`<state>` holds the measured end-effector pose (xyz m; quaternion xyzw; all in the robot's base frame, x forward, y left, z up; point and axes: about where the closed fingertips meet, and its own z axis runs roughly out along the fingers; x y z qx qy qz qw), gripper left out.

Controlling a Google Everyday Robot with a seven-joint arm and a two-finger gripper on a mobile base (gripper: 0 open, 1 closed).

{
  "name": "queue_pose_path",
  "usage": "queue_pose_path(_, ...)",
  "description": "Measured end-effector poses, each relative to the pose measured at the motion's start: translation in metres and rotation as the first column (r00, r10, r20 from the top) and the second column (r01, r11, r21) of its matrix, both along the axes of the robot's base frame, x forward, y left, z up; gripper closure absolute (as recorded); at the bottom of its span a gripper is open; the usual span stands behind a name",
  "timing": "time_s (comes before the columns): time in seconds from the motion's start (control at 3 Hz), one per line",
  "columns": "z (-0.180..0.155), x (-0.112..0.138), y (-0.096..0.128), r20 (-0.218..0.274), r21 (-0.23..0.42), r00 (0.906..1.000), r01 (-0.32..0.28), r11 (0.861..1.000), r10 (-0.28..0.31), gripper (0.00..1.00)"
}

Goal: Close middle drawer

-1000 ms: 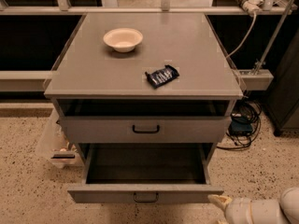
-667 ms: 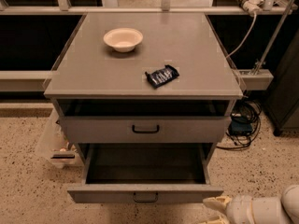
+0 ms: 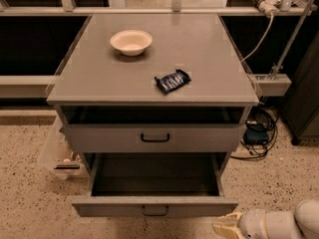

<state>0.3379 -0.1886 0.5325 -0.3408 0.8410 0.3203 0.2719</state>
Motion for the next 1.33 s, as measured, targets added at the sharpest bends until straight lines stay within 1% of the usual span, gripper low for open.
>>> queue_pose_path(0.33,-0.051,0.047,-0.025,0.004,0.075,0.9923,0.123,0.99,-0.123,1.0)
queue_pose_path(0.67,-0.09,0.083,-0.039,0.005,0.15,0.9775,0.208,0.967,-0.211,1.0)
queue_pose_path(1.0,-0.098,0.094,-0.041,0.009,0.163,0.973,0.226,0.96,-0.231,1.0)
queue_pose_path(1.33,-0.104,0.124,-0.044,0.037,0.176,0.9636,0.255,0.951,-0.265,1.0)
